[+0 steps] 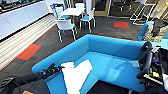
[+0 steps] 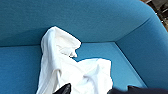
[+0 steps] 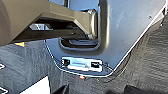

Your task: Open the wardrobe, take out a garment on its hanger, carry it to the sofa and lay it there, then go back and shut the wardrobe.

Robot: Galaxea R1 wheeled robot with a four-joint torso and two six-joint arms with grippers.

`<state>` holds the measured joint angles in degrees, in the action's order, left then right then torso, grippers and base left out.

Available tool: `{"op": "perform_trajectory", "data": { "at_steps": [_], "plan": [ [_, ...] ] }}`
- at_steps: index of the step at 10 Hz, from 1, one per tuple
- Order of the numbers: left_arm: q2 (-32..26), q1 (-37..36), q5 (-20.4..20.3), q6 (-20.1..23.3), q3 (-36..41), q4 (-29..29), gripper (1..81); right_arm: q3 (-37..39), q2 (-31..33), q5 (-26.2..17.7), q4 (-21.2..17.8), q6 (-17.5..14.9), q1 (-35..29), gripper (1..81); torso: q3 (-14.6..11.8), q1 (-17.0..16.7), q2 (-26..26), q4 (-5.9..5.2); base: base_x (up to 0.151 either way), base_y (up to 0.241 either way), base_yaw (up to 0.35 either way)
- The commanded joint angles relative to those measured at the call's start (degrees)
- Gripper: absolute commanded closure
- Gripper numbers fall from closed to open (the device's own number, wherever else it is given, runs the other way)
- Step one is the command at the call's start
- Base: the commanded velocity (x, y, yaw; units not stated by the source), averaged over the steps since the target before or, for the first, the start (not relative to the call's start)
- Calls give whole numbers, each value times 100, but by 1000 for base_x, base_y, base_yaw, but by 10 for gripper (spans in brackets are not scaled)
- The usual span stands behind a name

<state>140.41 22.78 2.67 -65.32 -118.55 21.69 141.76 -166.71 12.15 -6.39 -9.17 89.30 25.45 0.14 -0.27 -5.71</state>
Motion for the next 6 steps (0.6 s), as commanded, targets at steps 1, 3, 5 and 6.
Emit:
{"op": "perform_trajectory", "data": {
  "at_steps": [1, 3, 5, 6],
  "plan": [
    [-417, -657, -153, -25, -19, -7, 10, -71, -23, -319, 94, -24, 164, 10, 0, 0, 0, 0, 0, 0, 0],
    [-496, -334, -170, 10, 102, 63, 811, -45, -31, -319, 86, -15, 155, 10, 0, 0, 0, 0, 0, 0, 0],
    [-426, 317, -118, 107, 906, 846, 811, -27, -49, -319, 49, -6, 120, 10, 0, 0, 0, 0, 0, 0, 0],
    [-417, 660, -109, 98, 1220, 1267, 811, -27, -58, -328, 33, -6, 103, 10, 0, 0, 0, 0, 0, 0, 0]
  ]
}}
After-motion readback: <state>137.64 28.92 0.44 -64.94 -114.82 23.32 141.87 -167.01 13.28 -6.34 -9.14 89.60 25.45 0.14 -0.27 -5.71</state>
